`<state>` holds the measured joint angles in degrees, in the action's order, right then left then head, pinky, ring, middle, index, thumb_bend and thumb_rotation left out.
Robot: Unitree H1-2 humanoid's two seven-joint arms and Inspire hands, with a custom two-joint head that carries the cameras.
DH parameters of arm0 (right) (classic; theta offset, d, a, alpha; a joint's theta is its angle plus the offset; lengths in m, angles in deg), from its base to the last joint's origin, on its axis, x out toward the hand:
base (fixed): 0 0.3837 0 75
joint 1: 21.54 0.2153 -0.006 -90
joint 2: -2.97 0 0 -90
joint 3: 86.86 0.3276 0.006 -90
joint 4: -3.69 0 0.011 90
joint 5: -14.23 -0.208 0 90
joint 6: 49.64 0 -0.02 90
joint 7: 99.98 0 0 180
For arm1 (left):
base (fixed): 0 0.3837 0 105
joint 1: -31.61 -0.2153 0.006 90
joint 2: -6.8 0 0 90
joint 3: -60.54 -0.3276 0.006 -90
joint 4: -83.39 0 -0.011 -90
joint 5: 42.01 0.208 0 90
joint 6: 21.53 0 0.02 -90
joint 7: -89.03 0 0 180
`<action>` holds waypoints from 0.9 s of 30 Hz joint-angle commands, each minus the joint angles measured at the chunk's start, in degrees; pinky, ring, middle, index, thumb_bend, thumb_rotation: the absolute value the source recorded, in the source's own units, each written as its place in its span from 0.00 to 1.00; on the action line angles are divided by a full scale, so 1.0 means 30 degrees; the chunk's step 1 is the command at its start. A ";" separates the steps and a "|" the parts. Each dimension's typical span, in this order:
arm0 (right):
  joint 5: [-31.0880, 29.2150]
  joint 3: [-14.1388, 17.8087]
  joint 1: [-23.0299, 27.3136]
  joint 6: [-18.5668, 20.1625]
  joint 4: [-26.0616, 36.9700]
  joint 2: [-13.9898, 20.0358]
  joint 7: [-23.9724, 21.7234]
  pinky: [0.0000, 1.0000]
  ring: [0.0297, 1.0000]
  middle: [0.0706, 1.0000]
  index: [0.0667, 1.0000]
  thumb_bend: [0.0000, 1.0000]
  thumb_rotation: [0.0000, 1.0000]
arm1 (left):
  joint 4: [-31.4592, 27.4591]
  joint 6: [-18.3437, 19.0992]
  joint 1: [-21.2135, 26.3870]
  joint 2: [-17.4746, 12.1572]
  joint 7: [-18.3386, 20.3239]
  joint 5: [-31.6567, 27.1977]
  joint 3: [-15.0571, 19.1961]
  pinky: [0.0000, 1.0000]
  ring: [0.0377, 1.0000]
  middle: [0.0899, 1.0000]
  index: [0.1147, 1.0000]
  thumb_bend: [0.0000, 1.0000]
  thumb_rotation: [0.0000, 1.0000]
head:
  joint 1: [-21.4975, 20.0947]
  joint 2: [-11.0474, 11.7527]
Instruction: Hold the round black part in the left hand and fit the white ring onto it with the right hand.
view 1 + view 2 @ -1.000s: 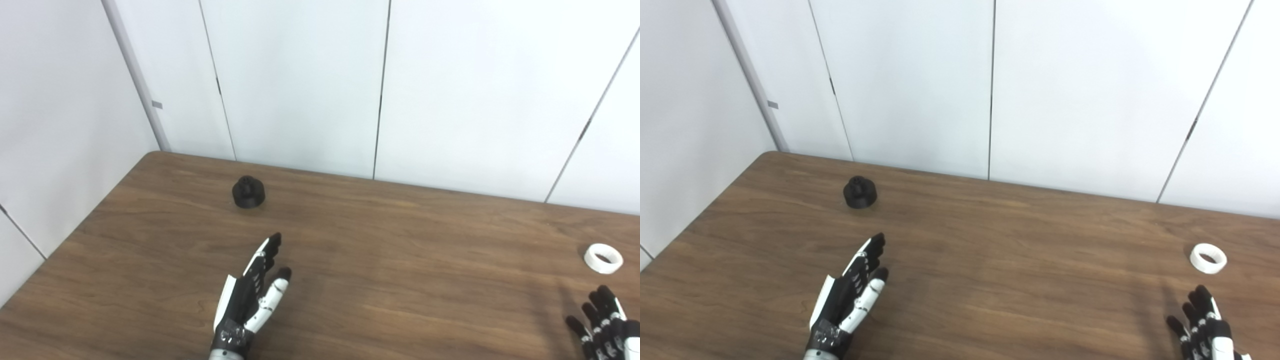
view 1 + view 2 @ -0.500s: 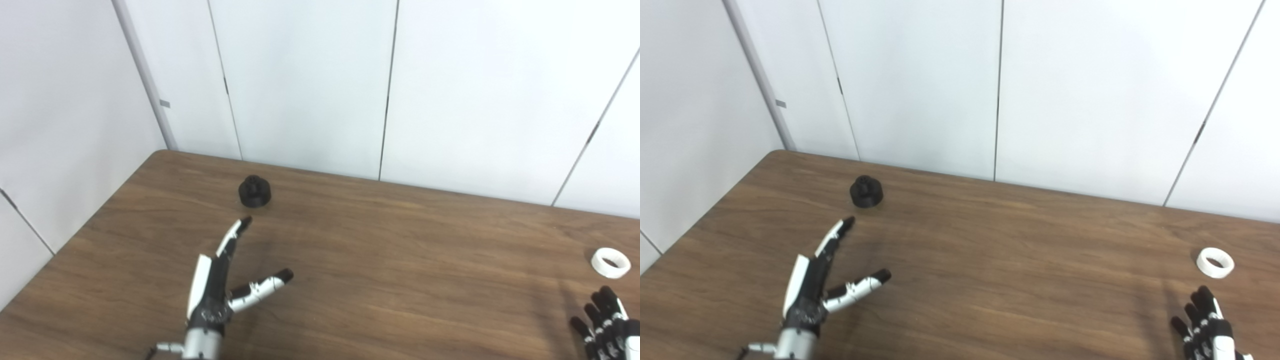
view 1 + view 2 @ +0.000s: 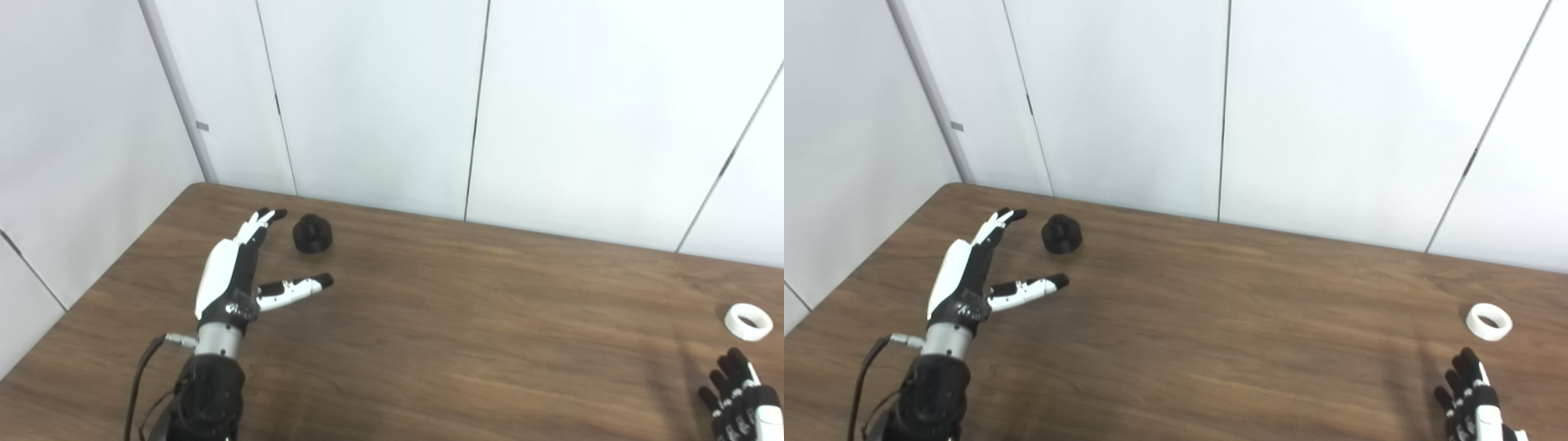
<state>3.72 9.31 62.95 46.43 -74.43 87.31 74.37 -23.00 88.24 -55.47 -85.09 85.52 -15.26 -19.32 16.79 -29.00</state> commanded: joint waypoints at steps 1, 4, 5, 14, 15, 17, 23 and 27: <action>0.0113 -0.0068 0.0108 0.0242 0.0537 0.0041 0.0023 1.00 1.00 1.00 1.00 0.43 1.00 | 0.0624 -0.0012 0.1245 -0.0932 -0.0246 0.0364 0.0235 1.00 1.00 0.97 0.89 1.00 0.39 | 0.0038 -0.0060; 0.0145 -0.0041 0.0081 0.0401 0.0699 0.0042 0.0053 1.00 1.00 1.00 1.00 0.42 1.00 | 0.1891 0.0234 0.1999 -0.1366 -0.0336 0.0470 0.0147 0.98 1.00 0.97 0.89 1.00 0.40 | 0.0003 -0.0098; 0.0127 -0.0027 0.0078 0.0419 0.0726 0.0037 0.0051 1.00 1.00 1.00 1.00 0.42 1.00 | 0.2215 0.0325 0.2206 -0.1481 -0.0368 0.0539 0.0090 0.97 1.00 0.96 0.88 1.00 0.40 | 0.0003 -0.0098; 0.0207 -0.0041 -0.0065 0.0954 0.1321 0.0044 0.0122 1.00 1.00 1.00 1.00 0.39 1.00 | 0.6963 0.0642 0.5090 -0.2750 -0.0432 0.0685 -0.0782 0.98 1.00 0.96 0.88 1.00 0.40 | -0.0058 -0.0200; 0.0222 -0.0045 -0.0065 0.0956 0.1346 0.0062 0.0116 1.00 1.00 1.00 1.00 0.39 1.00 | 0.7593 0.0557 0.5421 -0.2869 -0.0508 0.0741 -0.0935 0.98 1.00 0.96 0.88 1.00 0.39 | -0.0058 -0.0200; 0.0279 -0.0035 -0.0091 0.1050 0.1499 0.0045 0.0192 1.00 1.00 1.00 1.00 0.38 1.00 | 0.8722 0.0318 0.6000 -0.3169 -0.0615 0.1000 -0.1351 0.95 0.98 0.94 0.87 1.00 0.40 | -0.0064 -0.0242; 0.0374 -0.0004 -0.0135 0.1142 0.1764 0.0077 0.0209 1.00 1.00 1.00 1.00 0.36 1.00 | 1.0489 0.0565 0.7228 -0.3769 -0.0382 0.1387 -0.2587 1.00 0.99 0.94 0.87 1.00 0.43 | -0.0078 -0.0317; 0.0516 0.0002 -0.0180 0.1418 0.1998 0.0038 0.0325 1.00 1.00 1.00 1.00 0.34 1.00 | 1.1590 0.0181 0.7978 -0.3992 -0.0483 0.1371 -0.3167 1.00 1.00 0.94 0.86 1.00 0.42 | -0.0121 -0.0331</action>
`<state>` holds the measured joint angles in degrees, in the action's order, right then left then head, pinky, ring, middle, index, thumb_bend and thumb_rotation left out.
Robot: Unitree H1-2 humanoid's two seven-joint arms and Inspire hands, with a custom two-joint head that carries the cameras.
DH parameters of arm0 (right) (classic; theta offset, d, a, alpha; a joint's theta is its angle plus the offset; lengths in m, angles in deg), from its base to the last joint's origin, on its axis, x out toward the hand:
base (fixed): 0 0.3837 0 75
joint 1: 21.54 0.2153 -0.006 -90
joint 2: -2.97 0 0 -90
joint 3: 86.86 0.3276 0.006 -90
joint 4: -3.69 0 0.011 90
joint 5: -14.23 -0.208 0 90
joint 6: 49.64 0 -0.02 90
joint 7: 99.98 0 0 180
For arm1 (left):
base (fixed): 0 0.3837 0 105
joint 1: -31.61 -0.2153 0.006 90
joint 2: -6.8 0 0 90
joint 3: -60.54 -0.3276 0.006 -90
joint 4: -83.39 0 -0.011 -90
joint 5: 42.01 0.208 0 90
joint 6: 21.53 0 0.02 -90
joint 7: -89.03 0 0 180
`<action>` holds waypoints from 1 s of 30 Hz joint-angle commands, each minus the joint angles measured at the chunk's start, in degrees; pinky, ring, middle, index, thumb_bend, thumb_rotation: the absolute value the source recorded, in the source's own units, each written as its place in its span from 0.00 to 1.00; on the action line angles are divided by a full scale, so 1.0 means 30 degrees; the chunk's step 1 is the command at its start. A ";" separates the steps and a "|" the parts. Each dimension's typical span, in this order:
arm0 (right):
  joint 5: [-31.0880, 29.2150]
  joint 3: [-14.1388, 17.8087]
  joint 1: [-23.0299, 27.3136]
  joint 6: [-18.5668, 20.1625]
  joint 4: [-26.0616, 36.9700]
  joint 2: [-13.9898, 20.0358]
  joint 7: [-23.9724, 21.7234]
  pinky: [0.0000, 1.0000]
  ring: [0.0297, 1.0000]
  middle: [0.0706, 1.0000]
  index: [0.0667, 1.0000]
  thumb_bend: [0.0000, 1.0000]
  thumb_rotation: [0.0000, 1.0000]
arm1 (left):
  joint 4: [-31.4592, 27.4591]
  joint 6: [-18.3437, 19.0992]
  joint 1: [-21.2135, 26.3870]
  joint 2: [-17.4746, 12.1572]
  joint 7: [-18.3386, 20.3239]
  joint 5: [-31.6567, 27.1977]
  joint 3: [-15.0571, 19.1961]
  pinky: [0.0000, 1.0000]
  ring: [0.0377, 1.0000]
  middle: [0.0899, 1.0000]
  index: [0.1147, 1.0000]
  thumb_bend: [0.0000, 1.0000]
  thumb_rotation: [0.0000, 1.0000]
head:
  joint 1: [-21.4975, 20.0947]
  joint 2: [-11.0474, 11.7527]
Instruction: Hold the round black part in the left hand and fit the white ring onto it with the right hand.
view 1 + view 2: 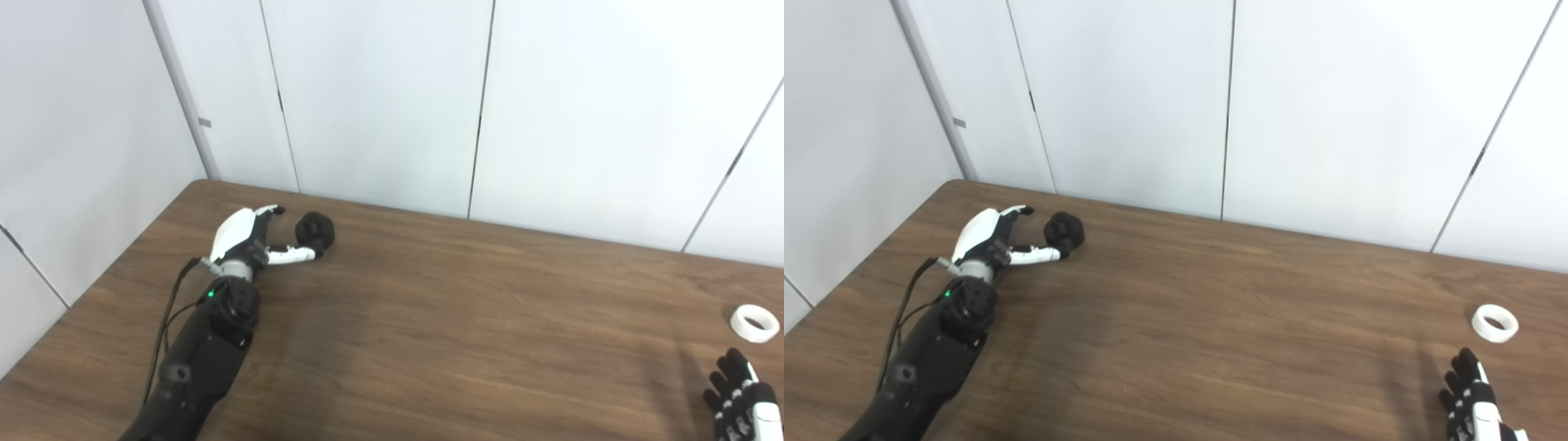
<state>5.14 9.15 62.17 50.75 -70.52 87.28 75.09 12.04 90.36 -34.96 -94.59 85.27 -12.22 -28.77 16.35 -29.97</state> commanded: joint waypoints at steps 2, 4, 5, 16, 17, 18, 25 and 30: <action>0.0077 0.0065 0.0056 0.0110 0.0788 0.0056 0.0086 1.00 1.00 1.00 1.00 0.35 1.00 | 0.0245 -0.0553 0.1425 -0.0922 -0.0334 0.0309 -0.0265 1.00 1.00 0.95 0.86 1.00 0.42 | 0.0024 -0.0047; 0.0033 0.0077 0.0048 0.0149 0.0823 0.0049 0.0052 1.00 1.00 1.00 1.00 0.35 1.00 | 0.0551 -0.0481 0.1699 -0.0989 -0.0188 0.0223 -0.0488 1.00 1.00 0.96 0.87 1.00 0.42 | 0.0024 -0.0047; 0.0010 0.0071 0.0043 0.0208 0.0860 0.0038 0.0045 1.00 1.00 1.00 1.00 0.35 1.00 | 0.0790 -0.0532 0.1847 -0.0994 -0.0188 0.0174 -0.0582 1.00 1.00 0.96 0.87 1.00 0.41 | 0.0024 -0.0047; 0.0155 0.0095 -0.0020 0.0488 0.1167 0.0002 0.0091 1.00 1.00 1.00 1.00 0.34 1.00 | 0.2444 -0.0525 0.3023 -0.1041 -0.0165 0.0395 -0.1897 1.00 1.00 0.95 0.85 1.00 0.40 | -0.0142 -0.0066; 0.0177 0.0103 -0.0027 0.0515 0.1176 0.0020 0.0092 1.00 1.00 1.00 1.00 0.33 1.00 | 0.2605 -0.0417 0.3199 -0.1066 -0.0013 0.0474 -0.2107 1.00 1.00 0.95 0.85 1.00 0.40 | -0.0142 -0.0066; 0.0213 0.0110 -0.0034 0.0533 0.1179 0.0035 0.0101 1.00 1.00 1.00 1.00 0.33 1.00 | 0.2768 -0.0320 0.3376 -0.1083 0.0126 0.0518 -0.2292 1.00 1.00 0.95 0.85 1.00 0.40 | -0.0142 -0.0066; 0.0249 0.0166 -0.0069 0.0485 0.1168 0.0032 0.0126 1.00 1.00 1.00 1.00 0.34 1.00 | 0.4030 -0.0293 0.4397 -0.1130 0.0392 0.0781 -0.3250 1.00 1.00 0.95 0.83 0.98 0.40 | -0.0247 -0.0098; 0.0267 0.0183 -0.0098 0.0444 0.1172 0.0101 0.0094 1.00 1.00 1.00 1.00 0.34 1.00 | 0.4682 -0.0379 0.4797 -0.0972 0.0204 0.0629 -0.3259 1.00 1.00 0.95 0.81 0.98 0.39 | -0.0247 -0.0098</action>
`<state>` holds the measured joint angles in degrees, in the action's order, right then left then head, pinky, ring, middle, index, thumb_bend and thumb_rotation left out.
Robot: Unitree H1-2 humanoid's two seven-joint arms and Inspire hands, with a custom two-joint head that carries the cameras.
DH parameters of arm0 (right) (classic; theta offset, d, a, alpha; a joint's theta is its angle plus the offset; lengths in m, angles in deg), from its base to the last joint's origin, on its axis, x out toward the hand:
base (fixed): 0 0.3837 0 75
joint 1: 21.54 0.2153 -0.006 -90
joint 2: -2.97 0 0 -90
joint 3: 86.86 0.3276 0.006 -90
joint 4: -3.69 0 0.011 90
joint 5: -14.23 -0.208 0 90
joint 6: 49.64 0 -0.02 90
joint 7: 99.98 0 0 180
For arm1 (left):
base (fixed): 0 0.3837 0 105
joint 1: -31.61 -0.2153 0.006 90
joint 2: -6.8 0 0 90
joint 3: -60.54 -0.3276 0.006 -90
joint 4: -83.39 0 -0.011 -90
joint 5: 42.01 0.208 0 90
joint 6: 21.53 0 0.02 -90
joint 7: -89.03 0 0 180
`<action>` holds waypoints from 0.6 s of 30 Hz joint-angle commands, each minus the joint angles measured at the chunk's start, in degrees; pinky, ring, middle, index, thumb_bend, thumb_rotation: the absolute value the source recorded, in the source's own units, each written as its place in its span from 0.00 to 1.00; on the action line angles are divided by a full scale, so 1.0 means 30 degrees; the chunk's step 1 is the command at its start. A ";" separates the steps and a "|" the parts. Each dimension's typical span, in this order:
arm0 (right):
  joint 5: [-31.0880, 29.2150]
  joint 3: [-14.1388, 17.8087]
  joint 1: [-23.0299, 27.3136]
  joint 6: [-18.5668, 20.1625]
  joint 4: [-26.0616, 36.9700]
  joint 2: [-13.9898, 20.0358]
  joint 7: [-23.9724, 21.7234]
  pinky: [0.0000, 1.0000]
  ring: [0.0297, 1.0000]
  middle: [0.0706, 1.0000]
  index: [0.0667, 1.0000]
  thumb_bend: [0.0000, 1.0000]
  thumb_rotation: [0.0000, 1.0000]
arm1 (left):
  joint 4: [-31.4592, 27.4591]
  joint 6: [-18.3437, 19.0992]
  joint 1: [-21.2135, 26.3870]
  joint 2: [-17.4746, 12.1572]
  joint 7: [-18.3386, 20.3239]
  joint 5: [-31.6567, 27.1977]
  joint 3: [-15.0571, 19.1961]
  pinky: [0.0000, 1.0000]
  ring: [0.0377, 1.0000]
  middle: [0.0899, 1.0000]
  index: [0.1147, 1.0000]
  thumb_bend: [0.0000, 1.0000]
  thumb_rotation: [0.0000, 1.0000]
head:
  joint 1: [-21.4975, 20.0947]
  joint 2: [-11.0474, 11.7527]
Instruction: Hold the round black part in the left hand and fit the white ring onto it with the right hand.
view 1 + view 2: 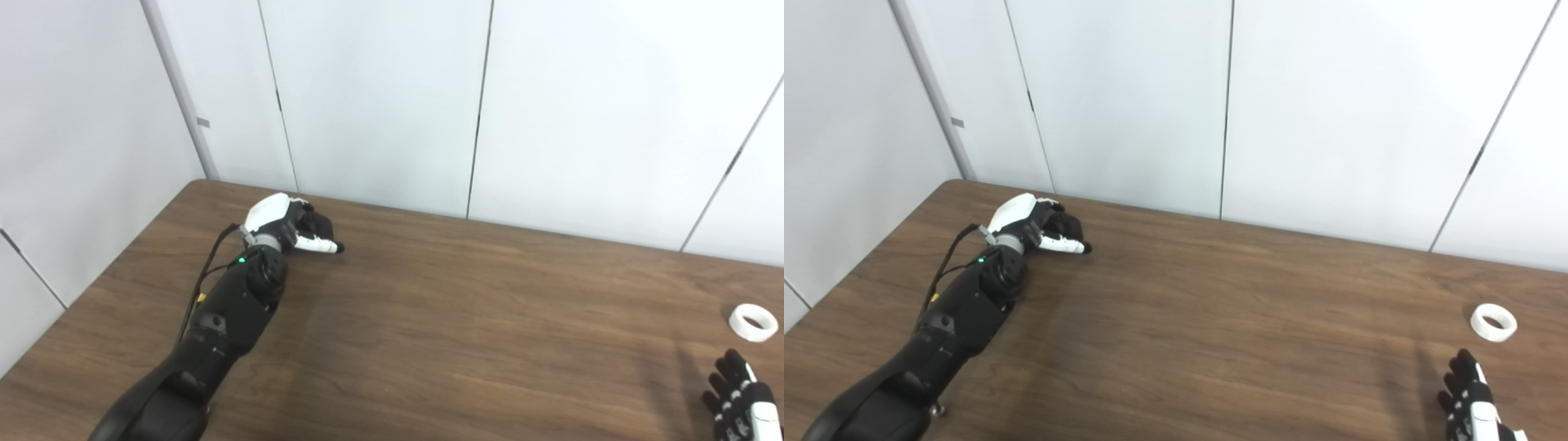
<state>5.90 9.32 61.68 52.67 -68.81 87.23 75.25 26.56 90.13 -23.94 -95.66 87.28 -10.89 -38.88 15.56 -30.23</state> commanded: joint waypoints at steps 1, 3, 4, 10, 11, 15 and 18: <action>0.0061 0.0118 0.0045 -0.0202 0.0626 0.0138 0.0042 1.00 1.00 0.99 1.00 0.34 1.00 | -0.0056 -0.0289 0.1191 -0.0585 -0.0475 0.0146 0.0132 1.00 1.00 0.95 0.81 0.97 0.38 | -0.0039 -0.0006; 0.0054 0.0122 0.0006 -0.0112 0.0705 0.0150 0.0033 1.00 1.00 0.99 1.00 0.34 1.00 | 0.0094 -0.0236 0.1290 -0.0545 -0.0504 0.0141 0.0140 1.00 1.00 0.94 0.80 0.96 0.38 | -0.0039 -0.0006; 0.0019 0.0127 -0.0025 -0.0075 0.0757 0.0163 0.0008 1.00 1.00 1.00 1.00 0.34 1.00 | 0.0119 -0.0181 0.1312 -0.0540 -0.0515 0.0168 0.0130 1.00 1.00 0.94 0.80 0.96 0.37 | -0.0067 -0.0034; 0.0119 0.0148 -0.0048 0.0002 0.0827 0.0233 -0.0007 1.00 1.00 1.00 1.00 0.34 1.00 | 0.0308 0.0150 0.1365 -0.0543 -0.0698 0.0221 0.0229 1.00 1.00 0.93 0.80 0.94 0.34 | -0.0015 -0.0089; 0.0142 0.0150 -0.0040 0.0015 0.0850 0.0232 0.0004 1.00 1.00 1.00 1.00 0.33 1.00 | 0.0344 0.0221 0.1366 -0.0534 -0.0771 0.0225 0.0263 1.00 1.00 0.93 0.80 0.94 0.34 | -0.0015 -0.0089; 0.0087 0.0193 -0.0006 -0.0009 0.0829 0.0273 -0.0043 1.00 1.00 1.00 1.00 0.32 1.00 | 0.0275 0.0476 0.1262 -0.0612 -0.0800 0.0253 0.0296 1.00 1.00 0.93 0.80 0.93 0.34 | 0.0069 -0.0136; 0.0121 0.0221 -0.0005 -0.0019 0.0747 0.0319 -0.0064 1.00 1.00 1.00 1.00 0.33 1.00 | 0.0113 0.0626 0.1138 -0.0681 -0.0753 0.0243 0.0339 1.00 1.00 0.93 0.80 0.93 0.36 | 0.0096 -0.0182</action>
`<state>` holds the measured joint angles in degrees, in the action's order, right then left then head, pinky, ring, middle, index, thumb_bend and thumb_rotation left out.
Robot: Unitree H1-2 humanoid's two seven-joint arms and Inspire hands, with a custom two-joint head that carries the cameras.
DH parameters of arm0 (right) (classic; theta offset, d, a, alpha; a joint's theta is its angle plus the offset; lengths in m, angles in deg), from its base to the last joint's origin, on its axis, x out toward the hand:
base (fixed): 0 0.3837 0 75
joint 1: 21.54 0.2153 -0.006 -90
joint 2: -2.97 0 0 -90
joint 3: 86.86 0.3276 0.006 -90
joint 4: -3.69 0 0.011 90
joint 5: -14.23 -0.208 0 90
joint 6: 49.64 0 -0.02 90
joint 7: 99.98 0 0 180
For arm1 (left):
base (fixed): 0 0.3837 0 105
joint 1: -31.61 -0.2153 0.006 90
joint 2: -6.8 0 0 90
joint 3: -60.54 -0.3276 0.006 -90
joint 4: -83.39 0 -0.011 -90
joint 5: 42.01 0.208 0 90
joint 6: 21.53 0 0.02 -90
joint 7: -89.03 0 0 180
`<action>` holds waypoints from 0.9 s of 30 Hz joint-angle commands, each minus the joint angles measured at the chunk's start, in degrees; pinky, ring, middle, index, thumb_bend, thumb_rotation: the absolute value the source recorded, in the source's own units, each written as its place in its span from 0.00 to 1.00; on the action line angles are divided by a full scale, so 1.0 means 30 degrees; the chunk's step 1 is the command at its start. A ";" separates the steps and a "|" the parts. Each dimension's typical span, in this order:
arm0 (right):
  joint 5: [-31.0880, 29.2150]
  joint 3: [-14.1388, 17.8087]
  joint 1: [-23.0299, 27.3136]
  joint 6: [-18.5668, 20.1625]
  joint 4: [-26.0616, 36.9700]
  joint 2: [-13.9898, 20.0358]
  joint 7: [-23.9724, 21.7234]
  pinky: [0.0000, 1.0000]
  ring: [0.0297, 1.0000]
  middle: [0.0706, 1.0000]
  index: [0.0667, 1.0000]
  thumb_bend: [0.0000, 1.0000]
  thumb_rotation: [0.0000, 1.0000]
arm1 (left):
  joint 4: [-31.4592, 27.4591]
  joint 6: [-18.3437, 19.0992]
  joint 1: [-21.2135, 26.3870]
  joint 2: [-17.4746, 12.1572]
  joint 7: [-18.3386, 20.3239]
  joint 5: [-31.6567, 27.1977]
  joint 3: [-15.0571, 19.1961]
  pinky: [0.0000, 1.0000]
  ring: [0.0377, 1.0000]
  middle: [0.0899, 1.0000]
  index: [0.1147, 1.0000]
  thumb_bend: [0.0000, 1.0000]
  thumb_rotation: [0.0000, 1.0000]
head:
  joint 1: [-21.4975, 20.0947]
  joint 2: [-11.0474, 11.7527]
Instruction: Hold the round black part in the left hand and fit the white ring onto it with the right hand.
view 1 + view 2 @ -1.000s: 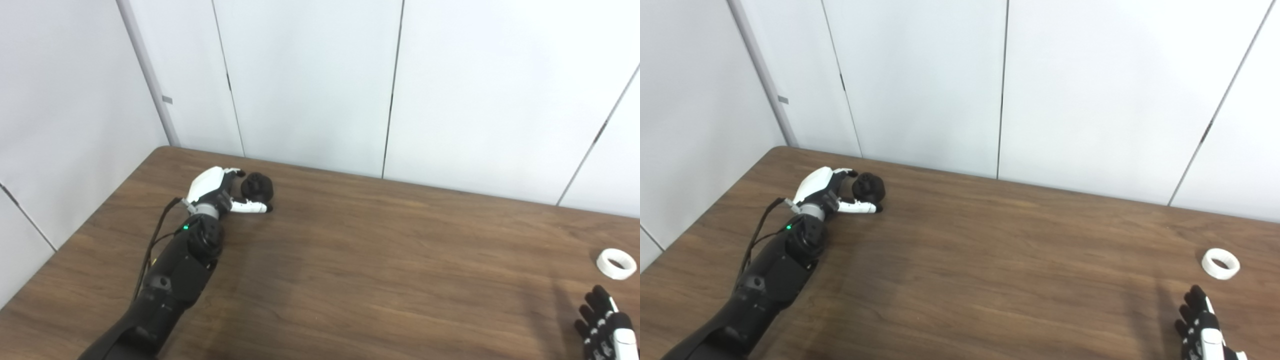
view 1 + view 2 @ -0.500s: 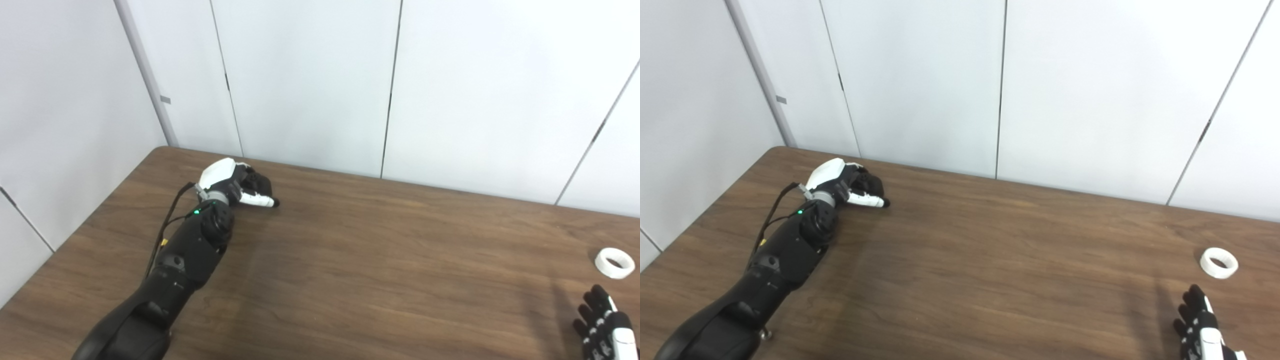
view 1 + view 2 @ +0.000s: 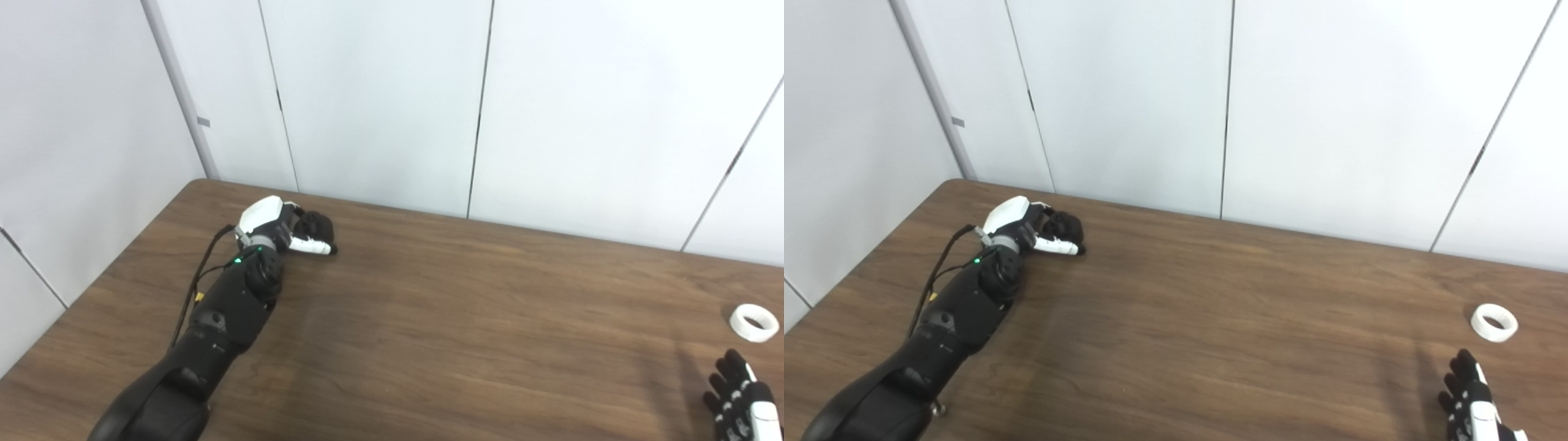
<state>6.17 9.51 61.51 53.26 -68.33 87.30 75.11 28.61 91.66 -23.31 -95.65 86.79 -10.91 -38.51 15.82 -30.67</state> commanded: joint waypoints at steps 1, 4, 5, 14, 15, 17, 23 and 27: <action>-0.0005 0.0169 0.0053 -0.0183 0.0570 0.0306 -0.0040 1.00 1.00 1.00 1.00 0.33 1.00 | -0.0622 0.0176 0.0896 -0.0705 -0.0546 0.0255 0.0216 1.00 1.00 0.93 0.80 0.93 0.36 | 0.0005 -0.0036; -0.0077 0.0162 0.0069 -0.0169 0.0585 0.0324 -0.0111 1.00 1.00 1.00 1.00 0.32 1.00 | -0.0681 0.0133 0.0818 -0.0715 -0.0543 0.0151 0.0277 1.00 0.99 0.91 0.78 0.94 0.36 | -0.0004 -0.0099; -0.0080 0.0152 0.0087 -0.0152 0.0608 0.0320 -0.0117 1.00 1.00 1.00 1.00 0.32 1.00 | -0.0700 0.0133 0.0800 -0.0710 -0.0509 0.0133 0.0277 0.99 0.98 0.91 0.78 0.93 0.35 | -0.0004 -0.0099; -0.0191 0.0170 0.0219 0.0022 0.0700 0.0393 -0.0170 1.00 1.00 1.00 1.00 0.33 1.00 | -0.0640 0.0077 0.0801 -0.0396 -0.0545 -0.0222 0.0582 0.98 0.97 0.90 0.77 0.93 0.33 | -0.0014 -0.0109; -0.0160 0.0162 0.0211 0.0039 0.0702 0.0407 -0.0164 1.00 1.00 1.00 1.00 0.33 1.00 | -0.0635 0.0078 0.0817 -0.0374 -0.0587 -0.0233 0.0597 0.98 0.97 0.90 0.76 0.93 0.33 | -0.0014 -0.0109; -0.0144 0.0145 0.0214 -0.0105 0.0615 0.0443 -0.0198 1.00 1.00 0.99 1.00 0.33 1.00 | -0.0604 0.0000 0.0839 -0.0366 -0.0714 -0.0259 0.0592 0.97 0.96 0.88 0.73 0.92 0.32 | -0.0014 -0.0109; -0.0124 0.0141 0.0127 -0.0247 0.0549 0.0484 -0.0126 1.00 1.00 1.00 1.00 0.33 1.00 | -0.0121 -0.1289 0.0823 -0.0250 -0.1506 -0.0892 0.0938 0.95 0.92 0.83 0.50 0.68 0.13 | -0.0014 -0.0109; -0.0084 0.0152 0.0141 -0.0295 0.0531 0.0523 -0.0115 1.00 1.00 0.99 1.00 0.32 1.00 | 0.0179 -0.2066 0.0767 -0.0203 -0.2014 -0.0950 0.1067 0.94 0.87 0.78 0.42 0.53 0.06 | -0.0014 -0.0109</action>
<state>5.93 9.59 61.53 53.52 -68.28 88.32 74.94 29.34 87.70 -23.58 -94.86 82.88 -14.00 -35.69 15.73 -30.94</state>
